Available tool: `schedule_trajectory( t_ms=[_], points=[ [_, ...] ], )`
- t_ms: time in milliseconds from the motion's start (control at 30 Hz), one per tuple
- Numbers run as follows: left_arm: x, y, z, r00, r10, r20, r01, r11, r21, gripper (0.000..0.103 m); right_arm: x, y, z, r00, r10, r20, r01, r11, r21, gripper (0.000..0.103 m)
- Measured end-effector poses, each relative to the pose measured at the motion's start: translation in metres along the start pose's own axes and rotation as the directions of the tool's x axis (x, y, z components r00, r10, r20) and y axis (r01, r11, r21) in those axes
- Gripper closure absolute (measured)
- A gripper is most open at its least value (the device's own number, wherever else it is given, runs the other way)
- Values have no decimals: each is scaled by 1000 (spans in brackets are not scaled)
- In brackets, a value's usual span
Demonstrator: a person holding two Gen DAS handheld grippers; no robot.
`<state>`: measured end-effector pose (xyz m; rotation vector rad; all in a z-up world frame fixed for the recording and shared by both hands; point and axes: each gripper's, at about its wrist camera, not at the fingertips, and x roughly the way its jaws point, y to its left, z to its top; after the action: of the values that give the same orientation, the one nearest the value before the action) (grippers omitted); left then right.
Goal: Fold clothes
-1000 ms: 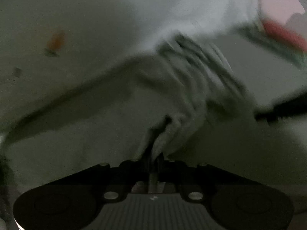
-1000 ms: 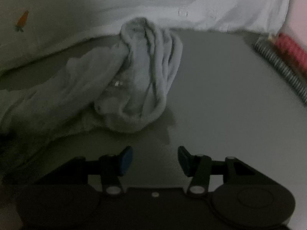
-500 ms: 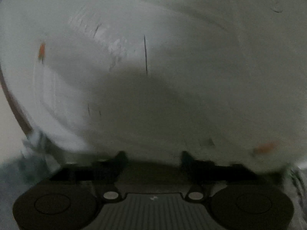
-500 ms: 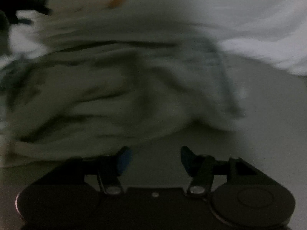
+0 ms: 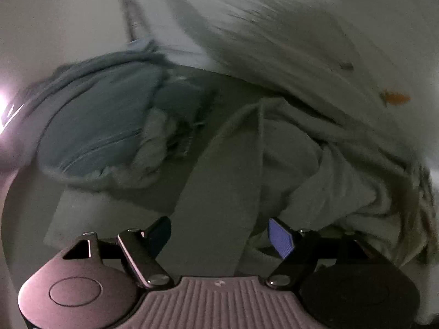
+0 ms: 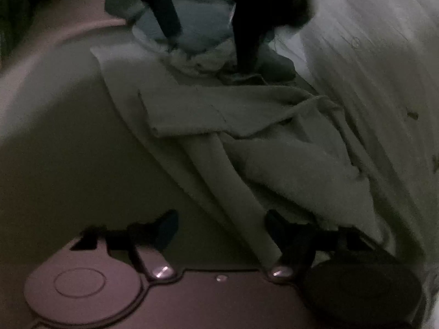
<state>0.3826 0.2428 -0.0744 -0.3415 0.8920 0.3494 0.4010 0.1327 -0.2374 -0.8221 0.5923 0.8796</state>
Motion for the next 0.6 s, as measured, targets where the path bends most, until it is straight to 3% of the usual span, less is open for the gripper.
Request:
schedule_trajectory(
  t_ms=[67, 167, 233, 333, 400, 433, 467, 500, 533, 567, 600],
  points=[
    [-13, 5, -5, 1000, -13, 24, 14, 999, -46, 25, 10, -4, 6, 999, -35, 7, 35, 998, 52, 20],
    [-28, 2, -13, 998, -22, 55, 24, 999, -47, 24, 14, -29, 1, 998, 60, 9, -60, 963, 262, 97],
    [-37, -4, -16, 997, -22, 74, 22, 1000, -4, 24, -15, -38, -12, 998, 41, 38, -51, 937, 346, 97],
    [-44, -13, -14, 993, -23, 116, 16, 998, 56, 24, -108, -54, -49, 992, -90, 92, 41, 897, 439, 98],
    [-49, -13, -12, 990, -40, 137, 31, 997, 70, 23, -168, -80, -90, 969, -248, 19, 205, 839, 504, 98],
    [-51, -14, -12, 989, -55, 137, 46, 996, 72, 23, -198, -100, -118, 946, -319, -60, 300, 788, 538, 97],
    [-51, -16, -11, 988, -71, 135, 61, 995, 78, 22, -227, -119, -147, 913, -383, -142, 392, 728, 563, 103],
    [-47, -21, -13, 988, -89, 122, 77, 992, 98, 21, -254, -144, -179, 832, -483, -274, 546, 620, 563, 103],
    [-44, -27, -14, 988, -107, 110, 94, 988, 119, 21, -272, -160, -203, 732, -571, -372, 674, 528, 516, 103],
    [-40, -33, -15, 988, -125, 95, 110, 984, 142, 21, -296, -178, -232, 582, -656, -481, 809, 409, 422, 103],
    [-33, -44, -18, 987, -139, 74, 124, 975, 183, 21, -314, -193, -254, 452, -686, -570, 890, 308, 336, 103]
  ],
)
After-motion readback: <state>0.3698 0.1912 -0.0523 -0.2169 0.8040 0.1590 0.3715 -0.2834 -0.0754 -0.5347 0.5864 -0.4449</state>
